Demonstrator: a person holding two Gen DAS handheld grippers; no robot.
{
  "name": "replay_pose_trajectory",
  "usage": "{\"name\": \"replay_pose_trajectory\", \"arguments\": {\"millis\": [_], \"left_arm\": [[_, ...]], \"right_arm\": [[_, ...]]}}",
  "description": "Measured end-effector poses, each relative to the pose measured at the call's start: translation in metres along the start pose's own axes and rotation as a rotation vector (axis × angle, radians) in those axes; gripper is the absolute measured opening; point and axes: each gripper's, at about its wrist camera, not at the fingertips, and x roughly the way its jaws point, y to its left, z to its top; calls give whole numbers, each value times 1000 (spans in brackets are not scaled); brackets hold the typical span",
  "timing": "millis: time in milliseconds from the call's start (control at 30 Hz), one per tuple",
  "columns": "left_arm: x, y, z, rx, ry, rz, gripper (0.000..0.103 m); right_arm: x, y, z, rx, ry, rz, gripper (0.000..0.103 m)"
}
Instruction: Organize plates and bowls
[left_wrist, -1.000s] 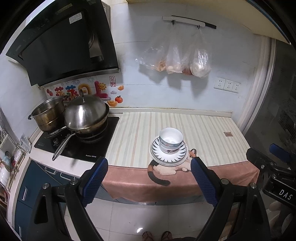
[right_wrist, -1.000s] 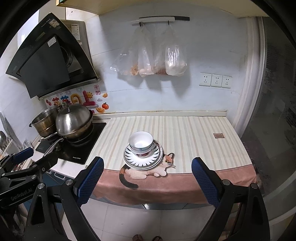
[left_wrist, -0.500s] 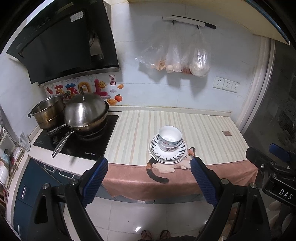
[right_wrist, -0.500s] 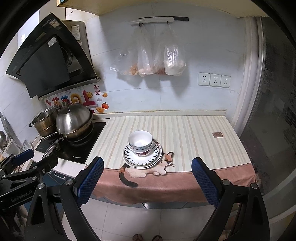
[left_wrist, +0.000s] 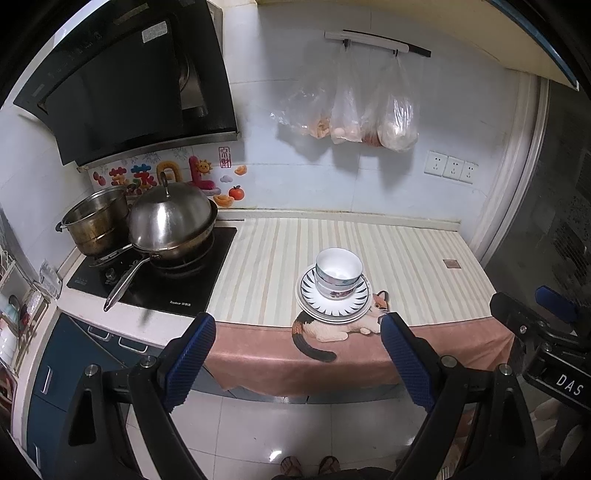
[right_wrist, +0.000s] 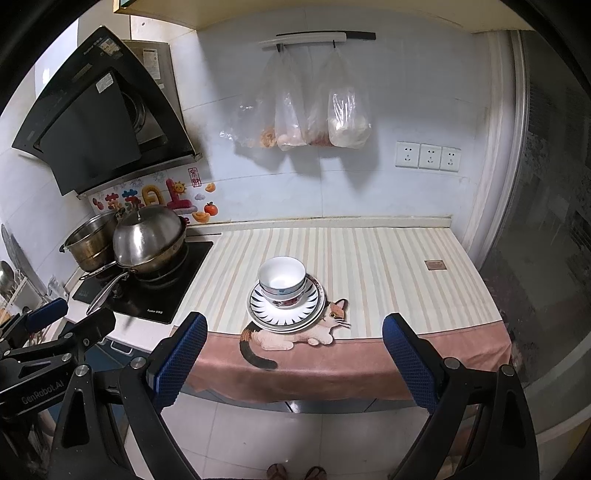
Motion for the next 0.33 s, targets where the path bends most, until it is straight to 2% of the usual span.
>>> {"name": "replay_pose_trajectory", "arguments": {"millis": [333], "left_arm": [[-7, 1, -2, -13, -12, 14, 92]], "right_arm": [[-1, 1, -2, 1, -1, -1, 98]]}}
